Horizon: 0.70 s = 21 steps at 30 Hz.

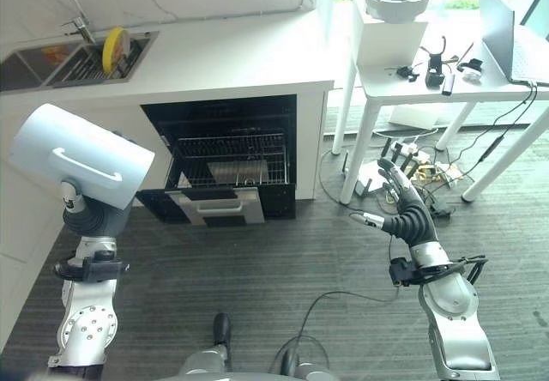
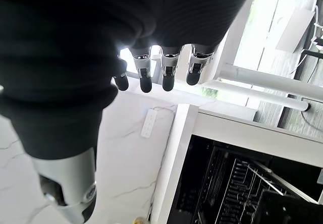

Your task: Place the dishes in the dishwasher.

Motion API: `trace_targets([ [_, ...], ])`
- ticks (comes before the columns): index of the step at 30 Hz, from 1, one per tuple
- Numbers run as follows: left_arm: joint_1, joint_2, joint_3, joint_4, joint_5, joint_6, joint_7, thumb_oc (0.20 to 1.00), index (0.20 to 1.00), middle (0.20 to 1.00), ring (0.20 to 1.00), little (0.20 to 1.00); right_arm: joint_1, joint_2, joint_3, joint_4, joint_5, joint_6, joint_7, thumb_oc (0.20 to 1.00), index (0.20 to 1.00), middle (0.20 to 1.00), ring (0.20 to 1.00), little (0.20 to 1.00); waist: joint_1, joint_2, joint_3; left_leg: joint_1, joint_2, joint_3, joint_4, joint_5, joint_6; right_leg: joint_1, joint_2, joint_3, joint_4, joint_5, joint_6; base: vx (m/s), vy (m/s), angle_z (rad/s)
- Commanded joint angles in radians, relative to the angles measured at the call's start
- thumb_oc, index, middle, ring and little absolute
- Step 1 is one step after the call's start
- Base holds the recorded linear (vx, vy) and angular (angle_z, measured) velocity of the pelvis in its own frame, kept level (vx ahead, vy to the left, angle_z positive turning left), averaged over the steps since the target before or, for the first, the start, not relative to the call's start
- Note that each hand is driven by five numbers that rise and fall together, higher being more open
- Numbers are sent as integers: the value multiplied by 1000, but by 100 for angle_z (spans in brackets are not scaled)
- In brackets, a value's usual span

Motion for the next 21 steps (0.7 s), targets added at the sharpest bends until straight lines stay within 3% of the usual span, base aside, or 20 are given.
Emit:
trace_targets([
  [1,-17,45,62,-90,-16,-73,-8,200,200,200,200,200,-23,-44,-43,-97,16,-62,23,1000,1000,1000,1000,1000,4,2,-39,100,-8,35,13,19,7,51,-123,26,-1,-32,123,184,264,-53],
  [6,-100,54,59,-82,10,-32,15,200,200,200,200,200,-42,-12,-41,-97,2,-44,-17,1000,1000,1000,1000,1000,20,-41,-70,145,-56,33,13,-32,44,65,-202,-26,11,1,182,177,277,-8],
  [10,-135,61,57,-90,27,0,32,200,200,200,200,200,-72,15,-21,-88,-20,-28,-29,1000,1000,1000,1000,1000,39,-60,-79,151,-103,9,13,-52,89,42,-234,-27,107,1,196,142,265,55],
  [11,-137,61,57,-91,28,3,37,200,200,200,200,200,-74,20,-17,-88,-25,-26,-28,1000,1000,1000,1000,1000,41,-63,-80,152,-111,7,13,-55,96,35,-238,-24,129,10,196,215,423,28],
  [13,-132,64,60,-94,29,19,36,200,200,200,200,200,-66,31,-15,-87,-40,-20,-21,1000,1000,1000,1000,1000,38,-66,-79,163,-141,-16,13,-66,128,-35,-229,18,291,53,192,191,384,10],
  [16,-119,60,56,-106,51,24,39,200,200,200,200,200,-59,35,-10,-85,-37,-27,-12,1000,1000,1000,1000,1000,34,-55,-69,176,-147,-22,13,-75,141,-113,-200,19,427,50,177,100,196,11],
  [19,-142,72,42,-94,77,2,73,200,200,200,200,200,-63,26,-1,-63,-3,-21,20,1000,1000,1000,1000,1000,25,-61,-60,192,-146,0,13,-90,132,-122,-208,-31,307,37,169,107,20,-14],
  [21,-152,78,24,-82,111,-20,81,200,200,200,200,200,-63,19,-9,-49,31,-22,8,1000,1000,1000,1000,1000,7,-67,-49,210,-146,-11,13,-112,129,-144,-218,-15,205,67,175,131,-107,-14],
])
